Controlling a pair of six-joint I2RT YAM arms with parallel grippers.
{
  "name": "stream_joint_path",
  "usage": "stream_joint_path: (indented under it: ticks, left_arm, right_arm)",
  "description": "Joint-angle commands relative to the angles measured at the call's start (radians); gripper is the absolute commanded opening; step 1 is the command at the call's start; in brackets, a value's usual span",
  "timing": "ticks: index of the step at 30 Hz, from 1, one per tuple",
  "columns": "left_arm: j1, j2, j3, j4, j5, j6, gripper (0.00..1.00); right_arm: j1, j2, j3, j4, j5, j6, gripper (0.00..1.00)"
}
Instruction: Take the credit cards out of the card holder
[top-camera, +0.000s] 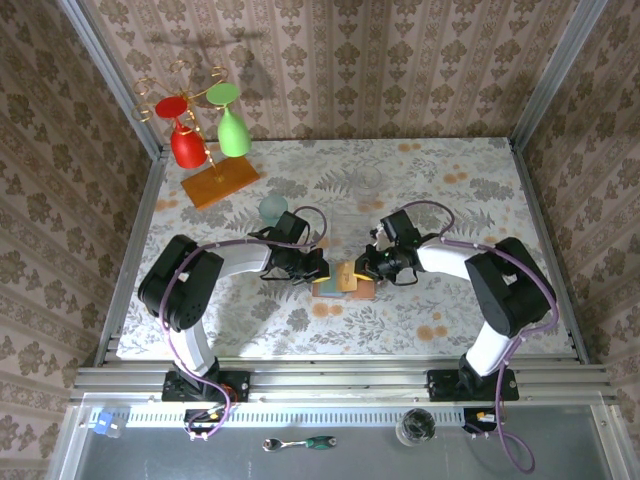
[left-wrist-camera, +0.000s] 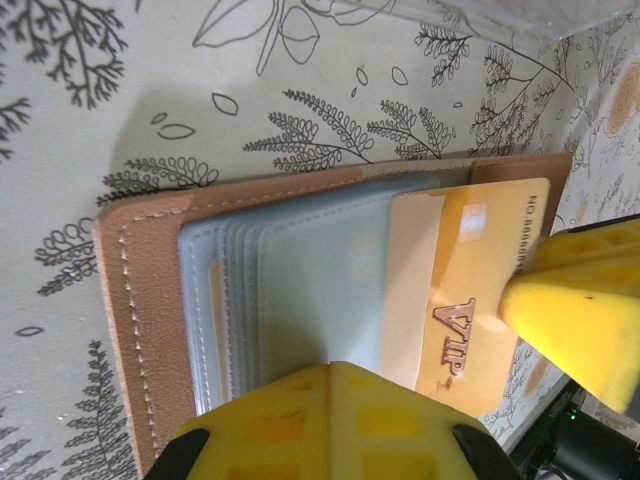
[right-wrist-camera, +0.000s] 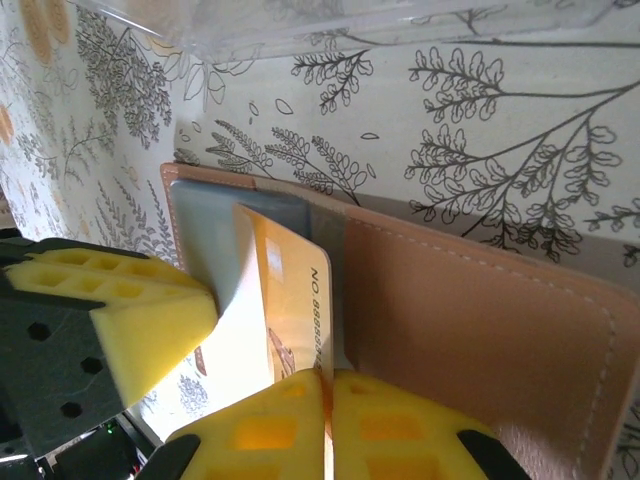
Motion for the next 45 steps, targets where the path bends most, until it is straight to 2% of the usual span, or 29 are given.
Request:
stream_joint_path:
  ticks: [1,12,21,31,36,40,45]
  left_arm:
    - [0.001,-0.025,-0.013,-0.050,-0.014,0.001,0.01]
    - [0.004,-0.084,0.039,-0.077,0.002,-0.008,0.02]
    - [0.024,-0.103,0.025,-0.154,-0.088,0.029,0.12]
    - [0.026,-0.048,-0.032,-0.066,-0.041,-0.007,0.15]
    - [0.023,-0.045,-0.053,-0.042,-0.034,-0.013,0.15]
    - [0.023,-0.053,-0.060,-0.036,-0.033,-0.018,0.15]
    - [0.029,-0.077,-0.059,-0.036,-0.035,-0.018,0.15]
  right_arm:
    - [-0.011,-0.041,-0.015,-0.077,0.019,-0.025,0.08]
    - [-0.016,-0.127,0.018,-0.159,0.028,-0.054,0.05]
    - [-0.018,-0.207,0.072,-0.245,0.068,-0.121,0.03]
    - [-0.037,-0.278,0.129,-0.306,0.110,-0.208,0.02]
    - [-0.037,-0.282,0.176,-0.360,0.174,-0.332,0.00]
    - [-0.037,-0.274,0.239,-0.422,0.221,-0.498,0.00]
    - [-0.037,-0.253,0.309,-0.475,0.218,-0.747,0.00]
